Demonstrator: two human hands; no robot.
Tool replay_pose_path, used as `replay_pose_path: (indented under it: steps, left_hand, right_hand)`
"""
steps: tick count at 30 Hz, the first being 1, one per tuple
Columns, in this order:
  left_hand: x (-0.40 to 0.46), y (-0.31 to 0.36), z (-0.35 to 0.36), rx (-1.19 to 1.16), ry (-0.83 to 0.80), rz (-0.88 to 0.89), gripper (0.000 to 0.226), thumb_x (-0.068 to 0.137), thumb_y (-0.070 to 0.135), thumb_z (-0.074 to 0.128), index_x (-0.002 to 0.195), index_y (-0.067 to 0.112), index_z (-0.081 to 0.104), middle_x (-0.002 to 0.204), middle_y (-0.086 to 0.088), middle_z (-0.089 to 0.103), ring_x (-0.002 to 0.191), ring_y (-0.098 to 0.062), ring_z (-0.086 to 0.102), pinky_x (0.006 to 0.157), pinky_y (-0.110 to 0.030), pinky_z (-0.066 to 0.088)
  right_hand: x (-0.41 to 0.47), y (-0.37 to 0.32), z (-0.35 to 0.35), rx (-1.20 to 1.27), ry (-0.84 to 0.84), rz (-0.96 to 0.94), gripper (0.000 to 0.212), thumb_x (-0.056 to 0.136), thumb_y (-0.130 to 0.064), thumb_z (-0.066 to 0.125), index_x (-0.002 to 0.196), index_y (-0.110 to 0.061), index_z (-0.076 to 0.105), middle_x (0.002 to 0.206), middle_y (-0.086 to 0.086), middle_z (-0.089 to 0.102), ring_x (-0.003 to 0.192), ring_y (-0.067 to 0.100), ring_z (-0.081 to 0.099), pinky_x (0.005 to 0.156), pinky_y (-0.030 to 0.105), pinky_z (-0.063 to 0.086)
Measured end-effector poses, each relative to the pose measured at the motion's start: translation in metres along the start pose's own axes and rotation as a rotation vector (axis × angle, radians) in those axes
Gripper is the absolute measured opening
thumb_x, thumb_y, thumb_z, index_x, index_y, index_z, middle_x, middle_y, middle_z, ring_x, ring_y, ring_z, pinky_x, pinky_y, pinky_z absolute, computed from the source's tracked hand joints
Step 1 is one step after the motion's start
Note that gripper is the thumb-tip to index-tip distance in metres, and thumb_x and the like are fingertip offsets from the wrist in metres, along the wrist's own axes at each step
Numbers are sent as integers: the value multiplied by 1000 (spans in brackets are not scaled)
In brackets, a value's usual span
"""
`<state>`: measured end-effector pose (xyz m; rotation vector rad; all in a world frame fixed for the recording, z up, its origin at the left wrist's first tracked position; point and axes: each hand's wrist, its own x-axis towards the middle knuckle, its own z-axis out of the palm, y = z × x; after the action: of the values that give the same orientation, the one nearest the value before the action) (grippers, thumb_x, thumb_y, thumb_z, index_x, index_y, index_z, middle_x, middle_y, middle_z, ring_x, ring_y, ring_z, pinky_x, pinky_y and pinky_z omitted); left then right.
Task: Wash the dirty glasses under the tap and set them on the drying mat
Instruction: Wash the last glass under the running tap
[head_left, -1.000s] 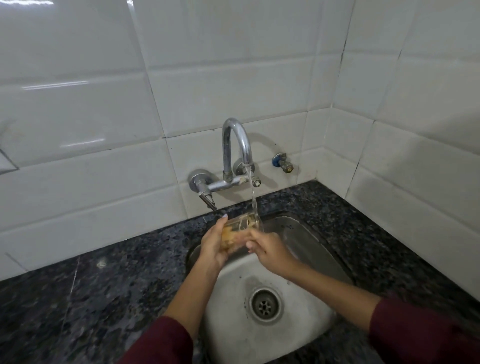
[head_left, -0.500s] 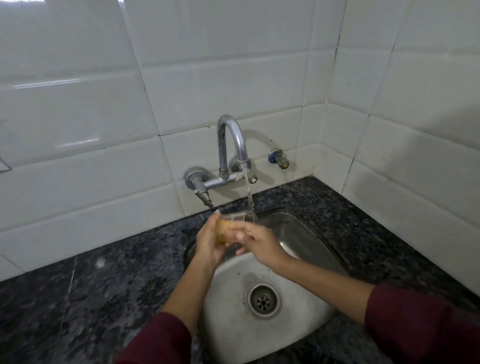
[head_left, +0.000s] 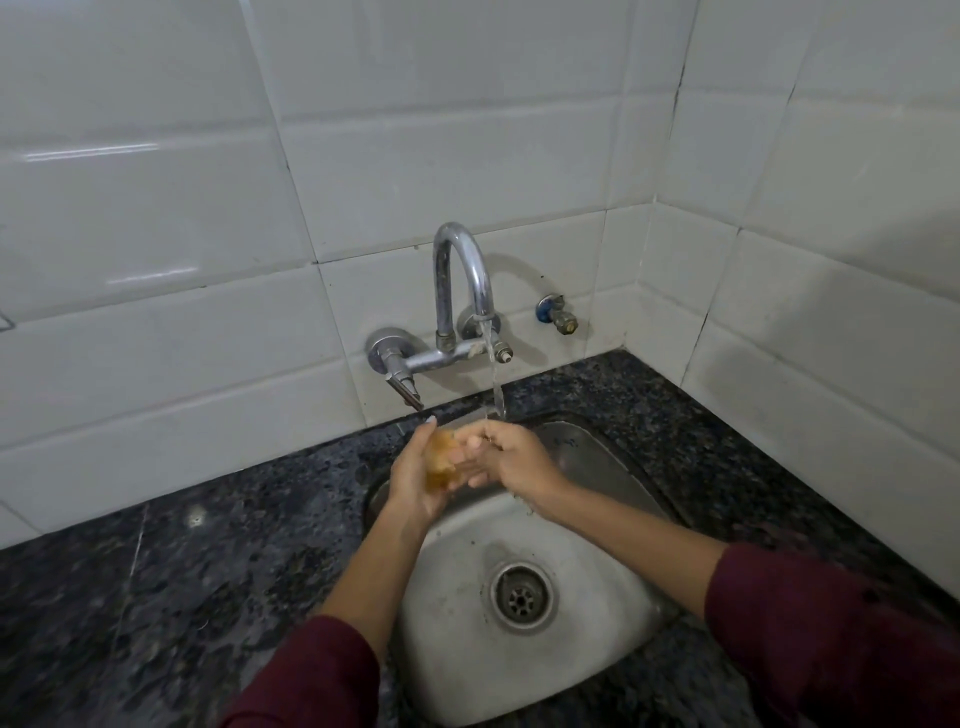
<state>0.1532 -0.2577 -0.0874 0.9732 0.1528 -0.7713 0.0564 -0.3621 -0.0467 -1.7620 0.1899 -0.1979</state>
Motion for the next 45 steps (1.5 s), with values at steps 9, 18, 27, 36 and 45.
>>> replay_pose_path:
  steps: [9, 18, 27, 36, 45]
  left_hand:
    - [6, -3, -10, 82, 90, -188, 38, 91, 38, 57, 115, 9, 59, 98, -18, 70, 90, -33, 67, 70, -49, 58]
    - [9, -10, 1, -7, 54, 22, 48, 80, 35, 67, 113, 1, 62, 100, -19, 68, 73, -29, 68, 64, -37, 58]
    - [13, -7, -2, 45, 0, -85, 34, 91, 39, 54, 98, 7, 62, 76, -12, 73, 64, -25, 70, 57, -36, 59]
    - [8, -9, -7, 75, -8, -77, 39, 92, 38, 55, 106, 2, 63, 96, -18, 70, 82, -30, 68, 70, -42, 58]
    - [0, -19, -17, 359, -56, -116, 30, 91, 29, 55, 107, 7, 67, 114, -27, 65, 81, -26, 67, 75, -38, 55]
  right_hand:
    - [14, 41, -44, -1114, -399, -419, 39, 92, -19, 54, 131, -17, 53, 140, 5, 51, 128, 21, 48, 103, 36, 37]
    - [-3, 20, -2, 17, -36, 21, 18, 96, -15, 49, 109, -11, 61, 109, 13, 68, 94, 22, 67, 81, 35, 57]
    - [8, 26, -36, -622, -227, -260, 30, 89, -13, 58, 119, -18, 63, 120, 6, 66, 107, 17, 62, 91, 29, 48]
    - [-1, 34, -32, -703, -335, -298, 33, 93, -13, 53, 126, -15, 56, 128, 7, 60, 118, 18, 55, 95, 25, 43]
    - [9, 22, -47, -278, -240, -83, 10, 88, -13, 60, 90, -9, 69, 80, -1, 71, 75, 6, 65, 70, 21, 51]
